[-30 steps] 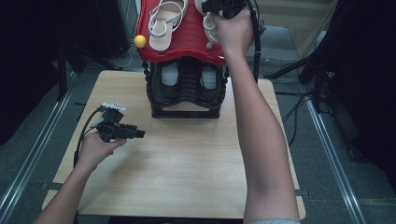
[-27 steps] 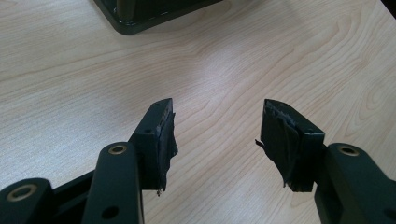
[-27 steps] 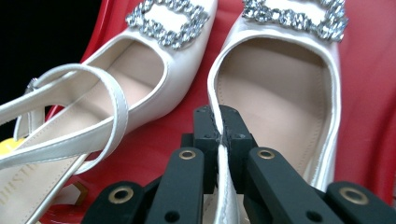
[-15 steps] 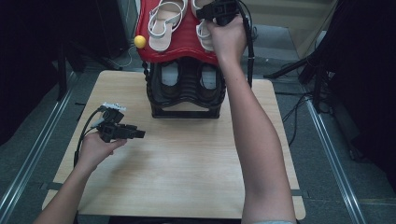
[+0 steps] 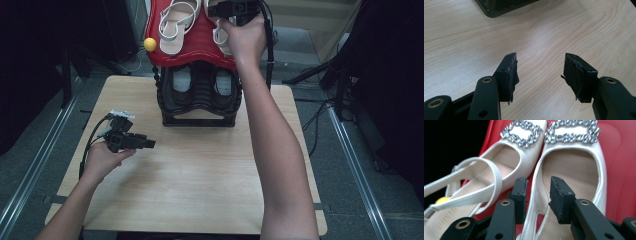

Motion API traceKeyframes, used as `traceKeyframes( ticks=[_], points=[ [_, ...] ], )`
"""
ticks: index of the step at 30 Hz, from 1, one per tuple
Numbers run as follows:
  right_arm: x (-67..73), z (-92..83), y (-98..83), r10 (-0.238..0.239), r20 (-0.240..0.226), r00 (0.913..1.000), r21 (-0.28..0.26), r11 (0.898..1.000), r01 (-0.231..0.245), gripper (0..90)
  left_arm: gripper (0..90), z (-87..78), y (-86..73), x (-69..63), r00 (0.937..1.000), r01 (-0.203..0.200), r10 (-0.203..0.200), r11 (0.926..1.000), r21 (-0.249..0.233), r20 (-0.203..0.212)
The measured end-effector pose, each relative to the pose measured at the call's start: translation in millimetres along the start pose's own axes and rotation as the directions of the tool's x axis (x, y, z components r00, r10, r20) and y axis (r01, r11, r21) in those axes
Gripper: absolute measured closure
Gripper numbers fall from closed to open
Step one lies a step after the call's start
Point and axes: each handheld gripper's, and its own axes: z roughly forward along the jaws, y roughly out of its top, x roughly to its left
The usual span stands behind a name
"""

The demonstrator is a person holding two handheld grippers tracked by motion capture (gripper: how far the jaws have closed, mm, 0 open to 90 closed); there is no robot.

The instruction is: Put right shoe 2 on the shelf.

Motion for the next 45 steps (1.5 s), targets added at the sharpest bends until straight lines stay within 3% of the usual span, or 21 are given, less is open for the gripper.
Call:
traceKeyframes(
  ticks=[18,25,28,45],
  points=[
    [-15.9,-31.8,8.9,-0.01,0.006,0.9999,-0.003,1.0,0.01,64.4,45.0,0.2,-0.1,0.6,1.0,-0.001,0.001,1.0,0.001,-0.003],
    [-32.4,-41.1,-4.0,-0.007,0.026,0.9996,-0.01,1.0,0.008,64.2,45.0,-0.1,-0.8,0.8,1.0,0.001,-0.001,1.0,0.0,-0.002],
    [-40.5,-44.6,-10.0,0.009,0.01,0.9999,-0.034,0.999,-0.009,63.4,45.0,0.2,-0.8,0.6,1.0,0.001,-0.001,1.0,0.001,-0.004],
    [-74.5,-57.6,-36.4,0.037,0.065,0.9972,-0.011,0.999,-0.037,64.9,45.0,-0.9,-1.0,1.2,1.0,0.003,-0.003,1.0,-0.005,-0.006]
  ],
)
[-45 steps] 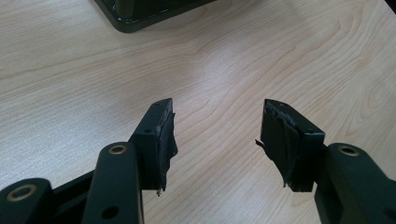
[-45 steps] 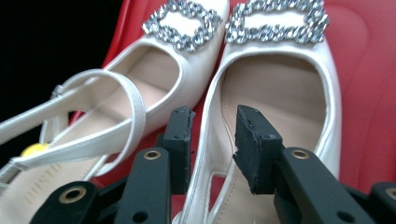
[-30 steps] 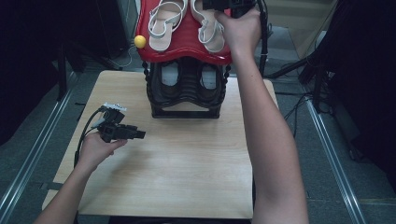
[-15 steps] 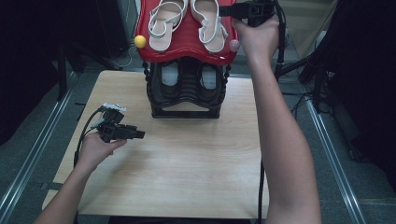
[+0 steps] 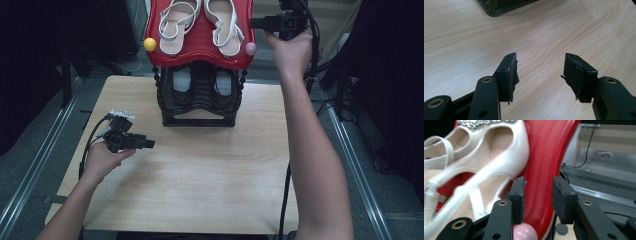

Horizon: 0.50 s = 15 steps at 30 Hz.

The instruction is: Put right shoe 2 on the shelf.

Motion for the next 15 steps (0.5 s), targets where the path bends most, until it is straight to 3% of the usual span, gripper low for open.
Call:
traceKeyframes(
  ticks=[15],
  points=[
    [-33.8,-4.6,-35.2,0.038,0.044,0.9983,0.016,0.999,-0.039,65.5,45.0,-0.8,0.0,-0.4,1.0,-0.005,0.005,1.0,-0.008,0.001]
  ],
)
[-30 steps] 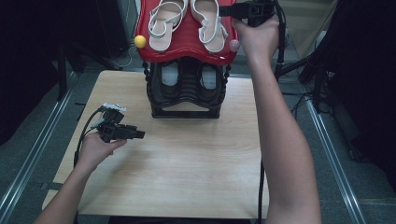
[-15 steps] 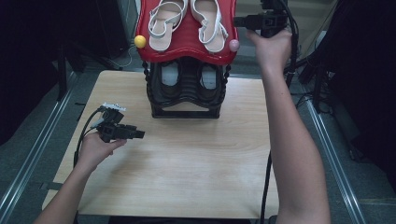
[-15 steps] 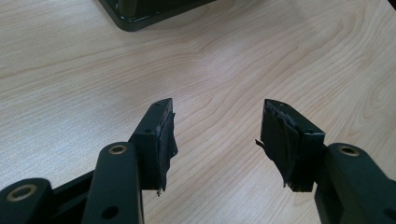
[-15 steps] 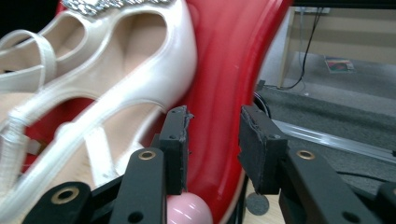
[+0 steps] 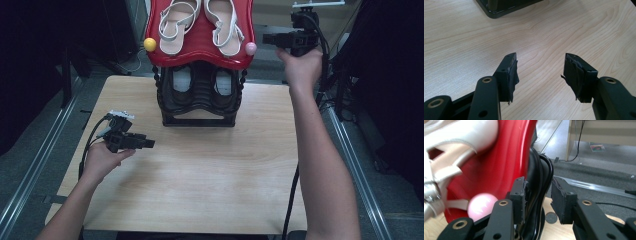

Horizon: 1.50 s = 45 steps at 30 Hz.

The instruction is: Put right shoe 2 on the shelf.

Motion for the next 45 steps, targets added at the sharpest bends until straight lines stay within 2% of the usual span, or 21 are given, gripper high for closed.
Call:
traceKeyframes(
  ticks=[9,13,21,25,42,45],
  points=[
    [-10.3,2.0,-27.1,0.0,0.006,1.0,0.022,1.0,0.0,64.6,45.0,-0.6,0.0,0.5,1.0,-0.001,0.001,1.0,-0.002,-0.005],
    [-14.1,3.7,-40.1,0.026,0.0,0.9996,0.022,0.999,-0.026,64.4,45.0,-0.8,-0.1,0.6,1.0,0.002,-0.002,1.0,-0.006,-0.005],
    [-16.5,7.6,-64.3,0.028,-0.005,0.9996,0.035,0.999,-0.027,64.3,45.0,-0.6,-0.4,0.7,1.0,0.0,-0.001,1.0,-0.007,-0.005],
    [-18.5,10.1,-77.8,0.045,-0.016,0.9989,0.037,0.998,-0.044,64.4,45.1,-2.0,-0.5,1.1,0.9999,-0.002,0.002,0.9999,-0.016,-0.011],
    [-6.6,16.9,-136.2,0.012,-0.055,0.9984,0.061,0.998,-0.009,64.4,45.1,-2.5,-0.8,1.3,0.9999,-0.008,0.008,0.9999,-0.012,-0.014],
    [-7.7,18.4,-147.0,0.029,-0.065,0.9974,0.065,0.998,-0.025,64.4,45.2,-2.5,-0.8,1.5,0.9999,-0.01,0.01,0.9999,-0.01,-0.013]
  ],
)
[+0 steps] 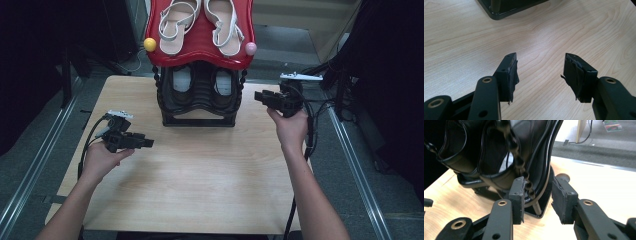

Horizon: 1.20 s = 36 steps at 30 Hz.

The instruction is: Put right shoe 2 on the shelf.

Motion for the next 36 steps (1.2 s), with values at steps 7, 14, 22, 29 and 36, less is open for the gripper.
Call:
traceKeyframes(
  ticks=[7,14,22,29,36],
  points=[
    [-1.3,2.7,-25.9,0.019,-0.036,0.9992,0.005,1.0,-0.019,63.9,45.1,0.1,0.0,0.1,1.0,0.0,0.0,1.0,0.002,0.001],
    [-0.8,6.8,-46.5,0.023,-0.046,0.9986,0.022,1.0,-0.022,63.9,45.1,0.7,-0.1,-0.5,1.0,0.001,-0.001,1.0,0.007,0.002],
    [6.6,15.6,-71.9,0.022,-0.062,0.9978,0.038,0.999,-0.019,63.9,45.1,1.6,-0.3,-0.7,1.0,-0.002,0.002,1.0,0.009,0.001],
    [9.1,24.3,-92.6,0.005,-0.058,0.9983,0.063,0.998,-0.001,63.8,45.1,2.2,-0.3,-1.1,1.0,-0.002,0.002,1.0,0.009,-0.001],
    [8.6,31.1,-110.4,0.005,-0.057,0.9984,0.076,0.997,-0.001,63.5,45.1,3.1,-0.1,-1.6,1.0,-0.009,0.009,0.9999,0.01,-0.002]
  ],
)
